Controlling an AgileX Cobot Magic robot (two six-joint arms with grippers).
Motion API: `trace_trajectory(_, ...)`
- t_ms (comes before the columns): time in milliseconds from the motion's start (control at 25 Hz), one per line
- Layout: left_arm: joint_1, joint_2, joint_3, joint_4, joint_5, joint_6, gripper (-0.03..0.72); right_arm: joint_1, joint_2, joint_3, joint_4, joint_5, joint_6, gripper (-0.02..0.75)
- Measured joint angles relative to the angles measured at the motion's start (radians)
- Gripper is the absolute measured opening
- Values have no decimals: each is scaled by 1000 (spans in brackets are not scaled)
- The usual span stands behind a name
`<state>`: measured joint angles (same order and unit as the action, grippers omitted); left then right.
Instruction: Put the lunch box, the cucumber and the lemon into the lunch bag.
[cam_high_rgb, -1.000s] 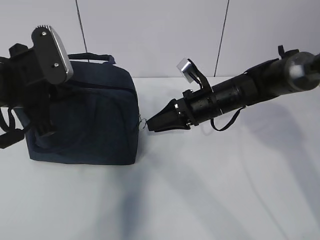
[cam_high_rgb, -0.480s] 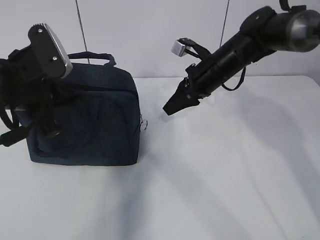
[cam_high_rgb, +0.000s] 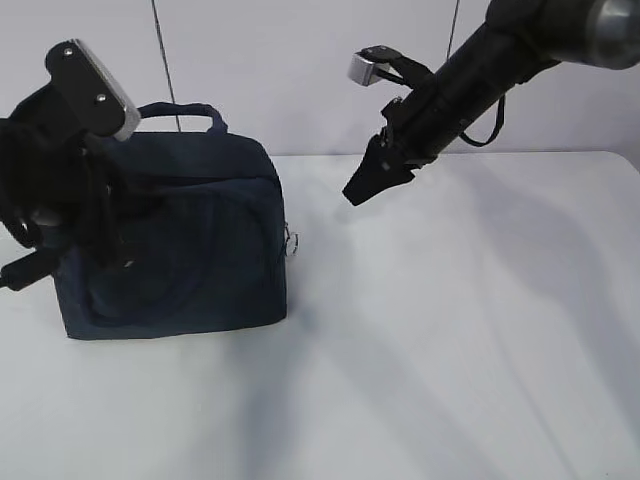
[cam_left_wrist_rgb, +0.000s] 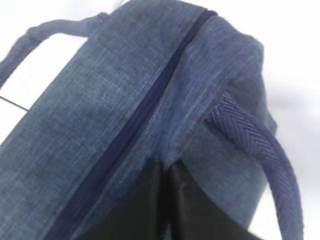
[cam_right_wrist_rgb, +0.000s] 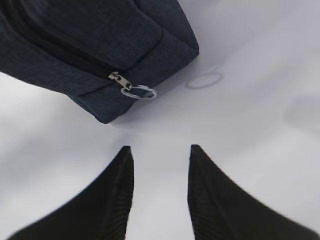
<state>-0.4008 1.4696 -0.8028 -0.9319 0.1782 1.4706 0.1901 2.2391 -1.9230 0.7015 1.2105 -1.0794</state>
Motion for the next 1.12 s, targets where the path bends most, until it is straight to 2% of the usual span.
trace_trajectory(120,0,-19,0,-40,25,0,72,0,-26,0,-14,5,11,263)
trace_trajectory(280,0,-61,0,-58,54,-4,205,0,-53,0,-18,4,19,263)
trace_trajectory(400,0,-86,0,-60,82,-21,276,0,-64,0,-19,5,27,263)
trace_trajectory(600,29,-117,0,-43,195,-131,298,0,-89,0,-50,7,84,263)
trace_trajectory(760,130,-158,0,52,297,-262,299,0,-125,0,-76,9,106,263)
trace_trajectory(920,229,-245,0,81,323,-333,300,0,-159,0,-80,11,165,263)
trace_trajectory(1120,259,-341,0,84,368,-416,302,0,-192,0,-80,12,309,263)
